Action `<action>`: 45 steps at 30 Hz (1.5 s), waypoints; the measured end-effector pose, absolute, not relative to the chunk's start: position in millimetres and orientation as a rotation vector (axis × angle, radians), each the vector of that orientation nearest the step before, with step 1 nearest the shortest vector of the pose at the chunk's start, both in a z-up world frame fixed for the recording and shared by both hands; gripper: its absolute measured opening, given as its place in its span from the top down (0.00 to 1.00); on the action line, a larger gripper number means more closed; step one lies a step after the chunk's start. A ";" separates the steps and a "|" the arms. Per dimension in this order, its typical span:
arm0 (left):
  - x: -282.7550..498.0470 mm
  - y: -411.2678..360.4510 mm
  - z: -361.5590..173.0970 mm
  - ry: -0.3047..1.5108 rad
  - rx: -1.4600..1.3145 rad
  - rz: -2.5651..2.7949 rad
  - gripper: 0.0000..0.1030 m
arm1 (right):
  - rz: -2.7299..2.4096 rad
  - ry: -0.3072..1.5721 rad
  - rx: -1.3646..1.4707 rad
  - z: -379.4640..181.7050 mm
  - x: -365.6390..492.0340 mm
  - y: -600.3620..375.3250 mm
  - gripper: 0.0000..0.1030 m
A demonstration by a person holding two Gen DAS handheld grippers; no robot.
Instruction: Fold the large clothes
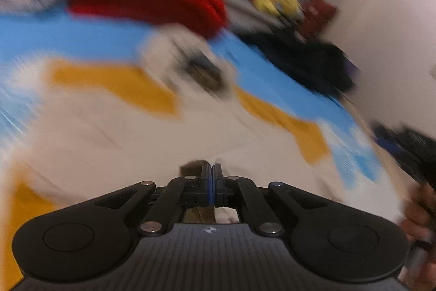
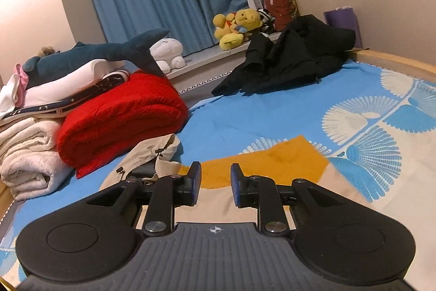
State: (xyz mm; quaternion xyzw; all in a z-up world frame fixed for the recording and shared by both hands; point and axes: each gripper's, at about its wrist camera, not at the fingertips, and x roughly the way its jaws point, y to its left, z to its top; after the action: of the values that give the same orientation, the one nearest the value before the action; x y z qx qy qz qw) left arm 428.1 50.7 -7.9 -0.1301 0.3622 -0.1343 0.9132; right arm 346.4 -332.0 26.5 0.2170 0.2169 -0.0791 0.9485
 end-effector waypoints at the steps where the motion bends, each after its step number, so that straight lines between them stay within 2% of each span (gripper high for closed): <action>1: 431.2 72.7 0.8 0.705 -0.247 -0.191 1.00 | -0.165 0.441 0.448 25.8 347.3 -332.3 0.76; 4: 436.1 135.0 16.1 0.607 -0.232 0.094 1.00 | -0.169 0.459 0.467 21.0 351.7 -330.2 0.76; 5: 437.4 149.5 16.9 0.603 -0.245 0.166 0.97 | -0.166 0.473 0.472 18.3 354.0 -328.8 0.76; 7: 439.1 169.2 12.6 0.627 -0.273 0.243 0.69 | -0.159 0.517 0.477 11.9 360.1 -324.9 0.76; 11: 443.3 161.3 -4.5 0.716 -0.291 0.180 0.69 | -0.138 0.632 0.509 -6.5 374.5 -317.8 0.76; 14: 452.7 159.9 -32.4 0.864 -0.449 0.043 0.67 | -0.158 0.729 0.559 -24.1 383.5 -316.6 0.76; 19: 460.0 162.0 -90.6 1.065 -0.694 0.009 0.67 | -0.184 0.787 0.648 -40.6 385.9 -321.6 0.76; 23: 466.7 166.8 -106.3 1.069 -0.804 0.001 0.67 | -0.181 0.790 0.643 -41.4 386.1 -321.0 0.76; 31: 473.9 165.3 -117.1 1.060 -0.853 0.064 0.67 | -0.177 0.807 0.650 -45.5 389.3 -323.0 0.75; 32: 473.2 165.8 -115.9 1.052 -0.851 0.069 0.74 | -0.176 0.807 0.649 -45.7 389.8 -323.0 0.75; 33: 472.5 164.5 -112.6 1.036 -0.836 0.070 0.97 | -0.174 0.807 0.647 -45.8 390.6 -323.0 0.75; 40: 461.3 157.7 -37.7 0.728 -0.507 0.160 0.97 | -0.173 0.803 0.654 -46.8 393.6 -324.8 0.75; 42: 462.7 159.5 -39.2 0.746 -0.471 0.219 0.91 | -0.172 0.808 0.655 -48.2 394.0 -325.1 0.75; 45: 465.2 158.1 -46.5 0.796 -0.429 0.278 0.90 | -0.182 0.830 0.667 -53.6 395.6 -327.3 0.75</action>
State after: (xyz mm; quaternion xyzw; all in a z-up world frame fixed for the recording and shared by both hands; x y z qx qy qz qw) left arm 465.2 158.1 -46.5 -0.2067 0.3835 0.1338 0.8901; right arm 395.6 -327.3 -53.6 0.3176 0.3953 -0.0866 0.8575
